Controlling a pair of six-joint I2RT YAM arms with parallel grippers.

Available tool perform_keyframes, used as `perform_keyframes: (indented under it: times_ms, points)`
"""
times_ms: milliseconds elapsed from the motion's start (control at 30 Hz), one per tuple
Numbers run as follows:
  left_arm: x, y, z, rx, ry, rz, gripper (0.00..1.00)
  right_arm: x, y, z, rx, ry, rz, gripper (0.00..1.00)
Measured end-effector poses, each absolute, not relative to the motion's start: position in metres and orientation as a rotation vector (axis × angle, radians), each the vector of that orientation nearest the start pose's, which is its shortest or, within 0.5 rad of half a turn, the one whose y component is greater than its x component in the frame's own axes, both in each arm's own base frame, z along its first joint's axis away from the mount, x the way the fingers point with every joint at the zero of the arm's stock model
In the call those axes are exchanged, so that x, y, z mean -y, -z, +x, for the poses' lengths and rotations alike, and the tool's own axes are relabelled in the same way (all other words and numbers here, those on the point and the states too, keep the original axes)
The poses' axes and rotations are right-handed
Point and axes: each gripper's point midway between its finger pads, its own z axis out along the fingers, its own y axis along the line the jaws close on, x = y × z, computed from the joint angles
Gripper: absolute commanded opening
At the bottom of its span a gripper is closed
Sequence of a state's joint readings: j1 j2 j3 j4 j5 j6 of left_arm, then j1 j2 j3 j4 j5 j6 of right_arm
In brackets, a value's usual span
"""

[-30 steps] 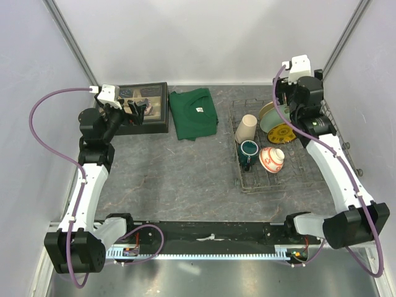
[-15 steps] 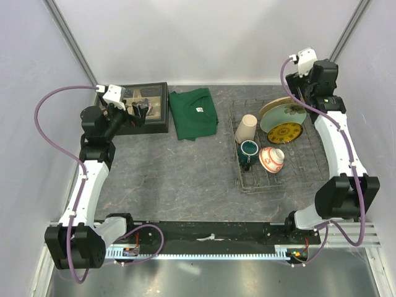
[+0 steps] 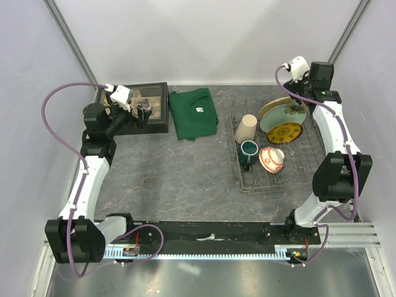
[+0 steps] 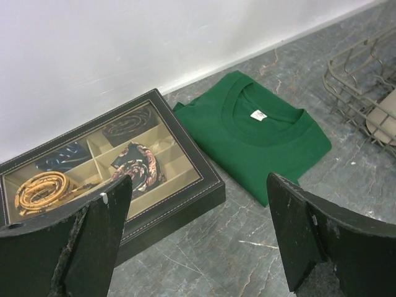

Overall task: Unload the mixed dishes from the dish rack
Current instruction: Pick up the plate from the dish rack.

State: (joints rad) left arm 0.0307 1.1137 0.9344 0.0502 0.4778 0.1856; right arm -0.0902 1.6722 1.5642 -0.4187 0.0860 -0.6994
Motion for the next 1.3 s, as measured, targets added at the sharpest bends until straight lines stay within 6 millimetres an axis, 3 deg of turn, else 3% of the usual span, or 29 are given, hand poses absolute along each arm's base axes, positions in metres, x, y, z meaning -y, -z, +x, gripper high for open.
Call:
perform_keyframes:
  times_ms: [833, 1300]
  points:
    - [0.067, -0.282, 0.392, -1.635, 0.244, 0.574, 0.96, 0.068, -0.231, 0.500, -2.027, 0.474, -0.876, 0.81]
    - [0.065, -0.278, 0.400, -1.635, 0.216, 0.609, 0.95, 0.059, -0.230, 0.506, -1.911, 0.458, -1.029, 0.79]
